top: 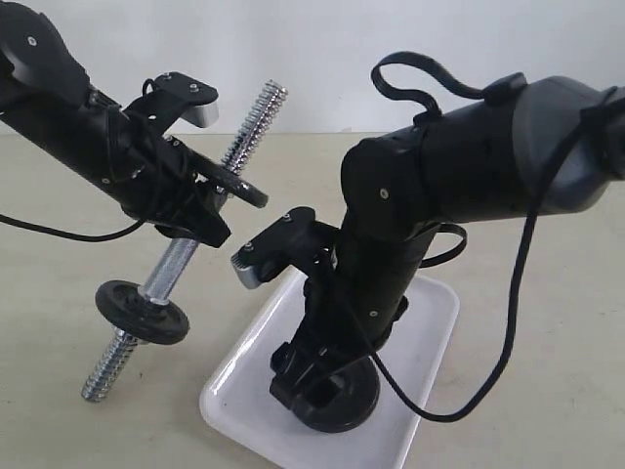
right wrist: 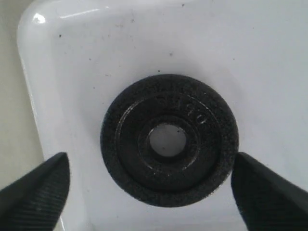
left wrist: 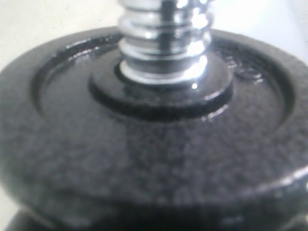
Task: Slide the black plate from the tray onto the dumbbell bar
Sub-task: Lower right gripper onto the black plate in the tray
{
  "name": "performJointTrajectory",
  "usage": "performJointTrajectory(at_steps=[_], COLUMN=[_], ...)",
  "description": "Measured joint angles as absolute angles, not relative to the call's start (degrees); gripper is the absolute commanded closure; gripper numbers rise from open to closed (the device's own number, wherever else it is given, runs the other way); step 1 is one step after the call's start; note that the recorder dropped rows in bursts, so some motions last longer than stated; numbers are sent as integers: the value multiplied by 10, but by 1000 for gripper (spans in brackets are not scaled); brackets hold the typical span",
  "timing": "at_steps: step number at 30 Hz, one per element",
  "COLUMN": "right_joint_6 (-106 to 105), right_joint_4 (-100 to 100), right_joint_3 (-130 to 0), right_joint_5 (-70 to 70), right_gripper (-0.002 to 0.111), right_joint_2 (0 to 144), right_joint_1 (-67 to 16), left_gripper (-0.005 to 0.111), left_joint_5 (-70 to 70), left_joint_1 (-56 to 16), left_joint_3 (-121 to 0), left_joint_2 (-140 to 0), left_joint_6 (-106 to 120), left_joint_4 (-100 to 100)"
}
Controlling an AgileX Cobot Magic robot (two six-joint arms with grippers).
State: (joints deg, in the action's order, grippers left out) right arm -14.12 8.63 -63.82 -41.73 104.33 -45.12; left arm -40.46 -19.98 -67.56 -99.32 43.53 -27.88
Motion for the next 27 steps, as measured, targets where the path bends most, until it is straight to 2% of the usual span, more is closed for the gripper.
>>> performJointTrajectory(at_steps=[27], right_joint_6=[-128], right_joint_4=[71], right_joint_3=[-639], right_joint_5=[-411], right_gripper=[16], right_joint_2=[1064], right_joint_1=[-451], left_gripper=[102], left_joint_5=[-405], left_joint_1=[-200], left_joint_3=[-676], left_joint_2=[-992], left_joint_6=[435], left_joint_4=[-279])
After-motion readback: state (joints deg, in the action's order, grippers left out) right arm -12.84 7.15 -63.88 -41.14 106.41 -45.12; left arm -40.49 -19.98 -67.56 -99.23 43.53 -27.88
